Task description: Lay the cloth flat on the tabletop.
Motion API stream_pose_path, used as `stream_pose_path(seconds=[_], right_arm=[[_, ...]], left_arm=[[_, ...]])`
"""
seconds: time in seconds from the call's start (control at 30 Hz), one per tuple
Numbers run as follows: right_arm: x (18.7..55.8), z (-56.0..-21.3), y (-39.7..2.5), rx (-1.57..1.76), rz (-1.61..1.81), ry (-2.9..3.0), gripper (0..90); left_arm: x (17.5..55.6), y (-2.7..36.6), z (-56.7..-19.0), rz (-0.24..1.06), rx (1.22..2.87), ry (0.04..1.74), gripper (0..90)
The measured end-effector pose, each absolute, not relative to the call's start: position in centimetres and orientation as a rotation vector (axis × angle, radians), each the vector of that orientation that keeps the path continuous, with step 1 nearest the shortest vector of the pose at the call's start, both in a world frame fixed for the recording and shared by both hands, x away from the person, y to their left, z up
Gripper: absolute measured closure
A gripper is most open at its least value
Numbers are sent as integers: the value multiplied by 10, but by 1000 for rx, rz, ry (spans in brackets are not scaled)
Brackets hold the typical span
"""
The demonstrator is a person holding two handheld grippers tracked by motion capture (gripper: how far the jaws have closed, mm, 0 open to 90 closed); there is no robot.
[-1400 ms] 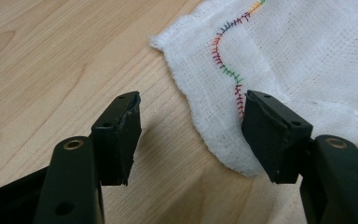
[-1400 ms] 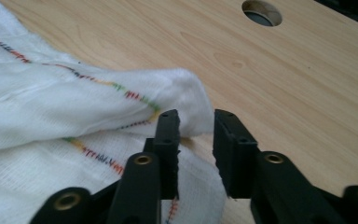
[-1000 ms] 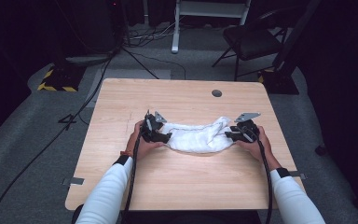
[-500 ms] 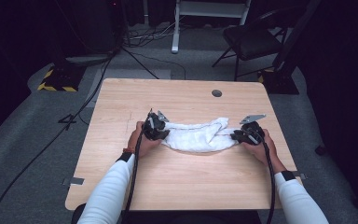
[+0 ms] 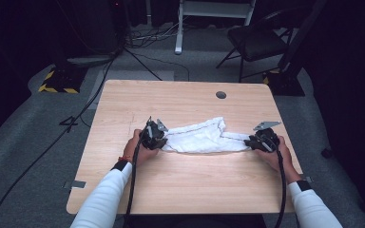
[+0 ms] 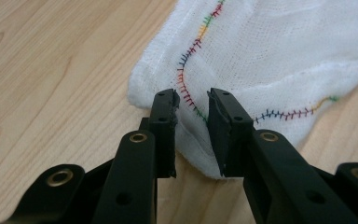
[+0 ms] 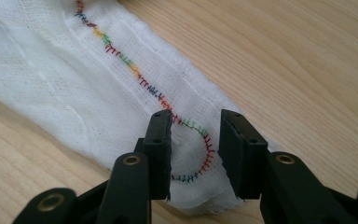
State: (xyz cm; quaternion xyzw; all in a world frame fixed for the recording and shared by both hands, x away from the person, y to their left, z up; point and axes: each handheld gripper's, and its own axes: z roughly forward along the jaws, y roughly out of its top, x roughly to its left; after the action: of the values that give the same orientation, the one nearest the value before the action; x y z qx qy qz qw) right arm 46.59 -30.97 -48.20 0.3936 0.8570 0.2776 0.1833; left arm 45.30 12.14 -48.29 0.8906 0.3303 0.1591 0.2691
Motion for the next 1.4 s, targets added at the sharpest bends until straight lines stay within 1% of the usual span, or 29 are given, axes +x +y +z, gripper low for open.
stream_pose_path(seconds=[0.23, 0.47, 0.53, 0.63, 0.7, 0.87, 0.97, 1.07, 1.13, 1.17, 1.27, 1.37, 1.4], right_arm=[[464, -481, -311, 1130, 757, 2399, 608], [465, -481, -310, 1133, 726, 2384, 565], [466, -481, -310, 1131, 711, 2366, 552], [467, -481, -310, 1144, 701, 2339, 545], [469, -482, -310, 1158, 692, 2321, 512], [471, -482, -314, 1196, 689, 2294, 503], [472, -482, -316, 1207, 700, 2286, 491], [471, -480, -317, 1201, 727, 2273, 494], [469, -476, -319, 1186, 792, 2276, 479], [468, -473, -319, 1173, 825, 2284, 458], [464, -469, -317, 1127, 897, 2304, 443], [461, -467, -313, 1090, 930, 2337, 442], [460, -467, -311, 1079, 922, 2348, 441]], left_arm=[[435, 125, -483, 387, 2396, 877, 726], [417, 125, -481, 293, 2408, 832, 738], [411, 122, -481, 290, 2420, 795, 738], [405, 117, -480, 243, 2433, 744, 736], [400, 112, -480, 229, 2444, 703, 736], [388, 101, -478, 175, 2474, 620, 767], [382, 96, -477, 138, 2468, 563, 740], [380, 90, -474, 138, 2448, 538, 716], [380, 85, -471, 121, 2423, 503, 704], [380, 84, -471, 125, 2421, 488, 695], [382, 77, -468, 157, 2410, 448, 644], [393, 72, -464, 194, 2386, 464, 590], [396, 71, -463, 200, 2374, 470, 589]])
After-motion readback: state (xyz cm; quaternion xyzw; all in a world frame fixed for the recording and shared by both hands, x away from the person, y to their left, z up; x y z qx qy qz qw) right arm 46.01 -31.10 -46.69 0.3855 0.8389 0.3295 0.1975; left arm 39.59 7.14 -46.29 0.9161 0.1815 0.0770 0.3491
